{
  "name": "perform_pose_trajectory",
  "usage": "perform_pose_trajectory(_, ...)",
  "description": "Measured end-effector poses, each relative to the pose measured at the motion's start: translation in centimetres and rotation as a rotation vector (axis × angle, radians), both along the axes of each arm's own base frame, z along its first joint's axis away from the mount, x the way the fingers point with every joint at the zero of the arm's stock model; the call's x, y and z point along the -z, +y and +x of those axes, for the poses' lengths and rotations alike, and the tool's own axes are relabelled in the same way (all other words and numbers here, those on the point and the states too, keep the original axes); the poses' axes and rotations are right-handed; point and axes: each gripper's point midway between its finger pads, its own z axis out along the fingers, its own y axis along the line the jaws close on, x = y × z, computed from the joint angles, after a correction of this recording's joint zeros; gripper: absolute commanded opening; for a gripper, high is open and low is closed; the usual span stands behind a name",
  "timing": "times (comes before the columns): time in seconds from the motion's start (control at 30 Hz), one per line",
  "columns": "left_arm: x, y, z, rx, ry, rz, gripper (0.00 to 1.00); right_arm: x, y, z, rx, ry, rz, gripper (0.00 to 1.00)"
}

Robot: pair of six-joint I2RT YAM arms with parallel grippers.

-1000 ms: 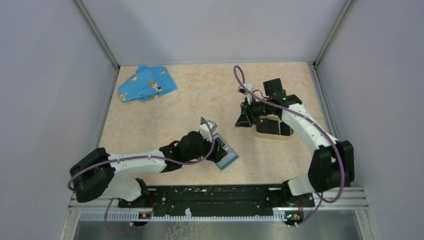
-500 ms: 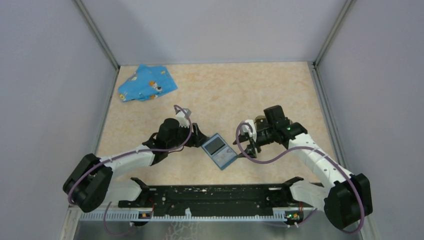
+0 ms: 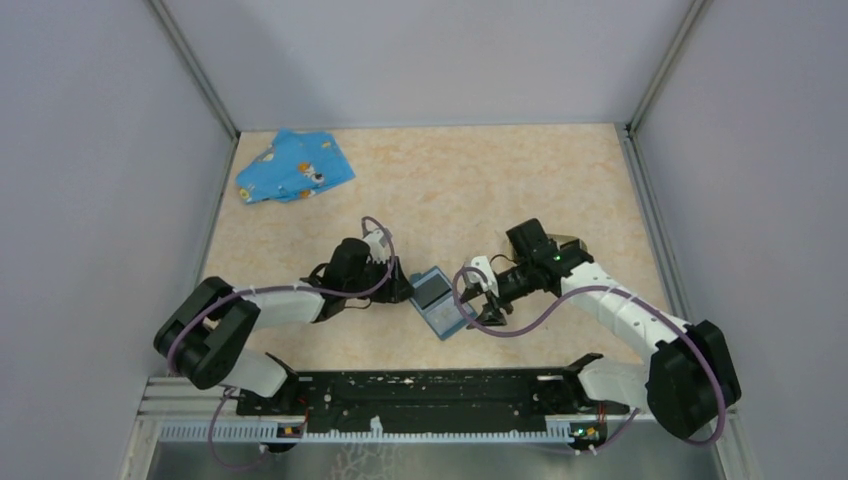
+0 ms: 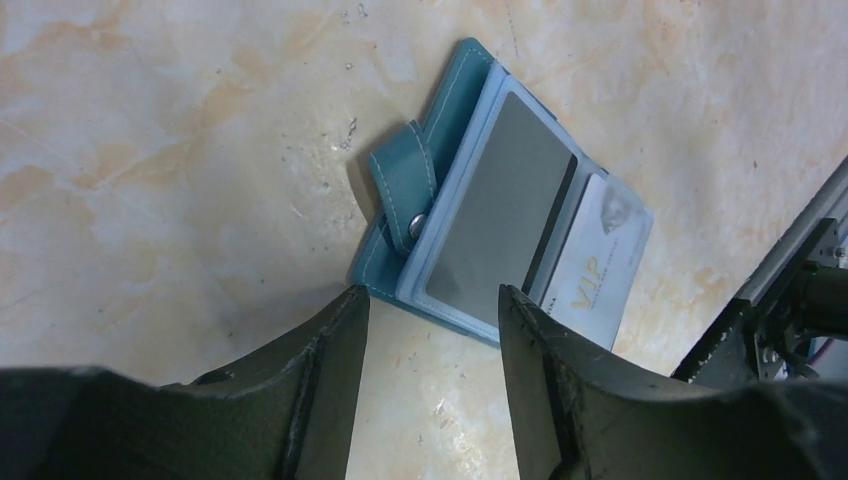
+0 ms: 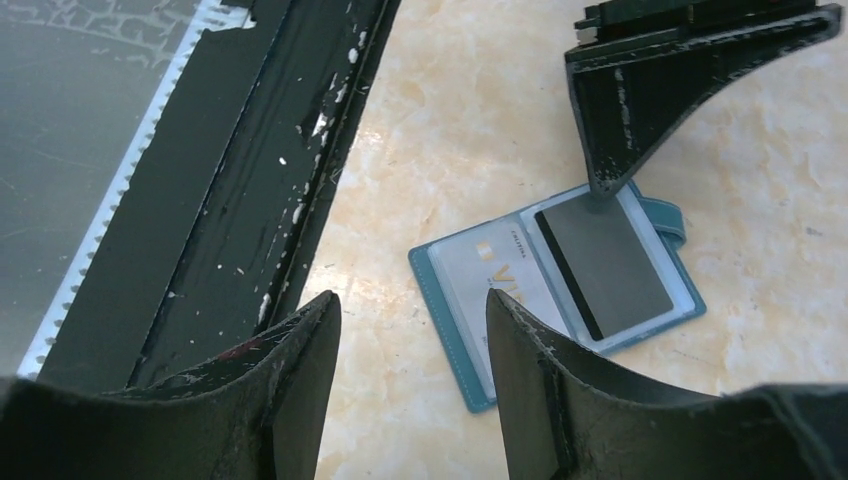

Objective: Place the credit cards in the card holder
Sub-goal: Insert the credit card into the card holder, then turn over the card slot in the card holder.

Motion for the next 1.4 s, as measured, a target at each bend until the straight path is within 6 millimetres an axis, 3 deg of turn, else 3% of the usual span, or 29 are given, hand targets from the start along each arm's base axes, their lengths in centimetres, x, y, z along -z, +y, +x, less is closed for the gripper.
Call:
perform_pose_trajectory(0.3, -0.1, -1.8, -0.7, 0.075, 0.04, -0.071, 0.58, 2.0, 0.6, -1.3, -0.081, -0.014, -0.071, 0.55)
perform_pose_trajectory(0.7, -0.3, -2.9, -3.9, 0.126, 0.133, -0.176, 0.58, 2.9, 0.2, -0.5, -0.081, -0.082, -0.111, 0.54)
perform_pose_trajectory(1.23, -0.4, -8.1, -8.1, 0.225, 0.159, -0.267, 0.58, 5.2, -0.5, -1.8, -0.183, -0.132, -0.175, 0.38)
perform_pose_trajectory(1.4, -0.6, -11.1, -7.2, 0.234, 0.136, -0.328, 0.57, 5.6, -1.2, -1.6, -0.18, -0.146, -0.217, 0.31)
